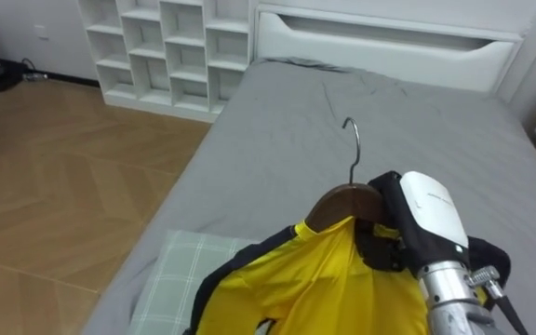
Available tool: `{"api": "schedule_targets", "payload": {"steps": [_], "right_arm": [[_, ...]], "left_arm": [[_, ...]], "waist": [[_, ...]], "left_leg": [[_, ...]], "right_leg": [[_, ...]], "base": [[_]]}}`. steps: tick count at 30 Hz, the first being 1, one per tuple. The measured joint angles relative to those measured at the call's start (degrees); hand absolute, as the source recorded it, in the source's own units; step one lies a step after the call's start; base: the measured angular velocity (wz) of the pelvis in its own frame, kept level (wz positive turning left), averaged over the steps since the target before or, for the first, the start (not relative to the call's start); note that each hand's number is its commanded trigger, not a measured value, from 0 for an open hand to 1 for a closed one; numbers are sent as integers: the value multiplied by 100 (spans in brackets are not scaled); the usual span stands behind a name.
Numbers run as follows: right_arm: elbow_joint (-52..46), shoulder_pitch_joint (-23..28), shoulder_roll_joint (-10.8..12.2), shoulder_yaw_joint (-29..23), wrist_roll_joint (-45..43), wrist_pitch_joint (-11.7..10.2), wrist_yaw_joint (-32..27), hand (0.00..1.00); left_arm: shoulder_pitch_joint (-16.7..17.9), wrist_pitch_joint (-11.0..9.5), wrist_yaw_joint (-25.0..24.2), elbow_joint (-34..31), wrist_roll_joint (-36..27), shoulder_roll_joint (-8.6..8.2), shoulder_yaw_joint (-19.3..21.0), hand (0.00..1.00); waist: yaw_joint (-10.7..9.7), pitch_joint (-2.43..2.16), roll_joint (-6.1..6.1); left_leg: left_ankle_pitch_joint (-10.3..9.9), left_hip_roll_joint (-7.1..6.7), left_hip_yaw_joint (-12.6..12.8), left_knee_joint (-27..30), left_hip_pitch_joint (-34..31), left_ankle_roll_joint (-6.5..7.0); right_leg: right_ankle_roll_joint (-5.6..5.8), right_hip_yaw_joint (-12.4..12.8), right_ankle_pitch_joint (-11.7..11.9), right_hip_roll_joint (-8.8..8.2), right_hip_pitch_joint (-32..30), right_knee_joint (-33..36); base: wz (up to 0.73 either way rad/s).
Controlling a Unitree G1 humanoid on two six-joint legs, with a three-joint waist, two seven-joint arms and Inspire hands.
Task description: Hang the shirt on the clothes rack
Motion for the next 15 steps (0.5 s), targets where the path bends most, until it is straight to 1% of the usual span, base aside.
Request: {"api": "schedule_targets", "payload": {"steps": [3, 6, 10, 13, 15], "right_arm": [[-3, 167, 20, 2, 25, 22, 126, 100], [-3, 182, 21, 2, 26, 28, 217, 100], [-9, 232, 21, 1, 24, 37, 233, 100], [-140, 278, 23, 1, 13, 125, 304, 100], [-227, 330, 25, -1, -6, 126, 303, 100]], "left_arm": [[70, 1, 5, -4, 65, -1, -5, 0], [106, 1, 11, -5, 67, -9, -4, 0], [124, 1, 18, -3, 67, -10, 0, 0], [179, 8, 20, -2, 70, -11, 3, 0], [205, 37, 11, -3, 84, -12, 3, 0]], "waist": [[1, -18, -34], [4, -15, -38], [7, -15, -39], [2, -10, -42], [3, -10, -44]], "left_leg": [[-3, -1, -5, -25, -1, 3], [-5, -8, -4, -20, -7, 7], [-5, -8, -3, 7, -4, 7], [-5, 1, 34, 29, -23, 7], [-9, 7, 62, 46, -38, 12]], "right_leg": [[0, 38, 0, -1, 13, 1], [0, 131, 0, 2, 1, 4], [0, 146, 1, 5, 9, 17], [-6, 199, 5, 13, -16, 30], [-6, 226, 10, 16, -33, 35]], "base": [[0], [-3], [0], [-5], [-10]]}}
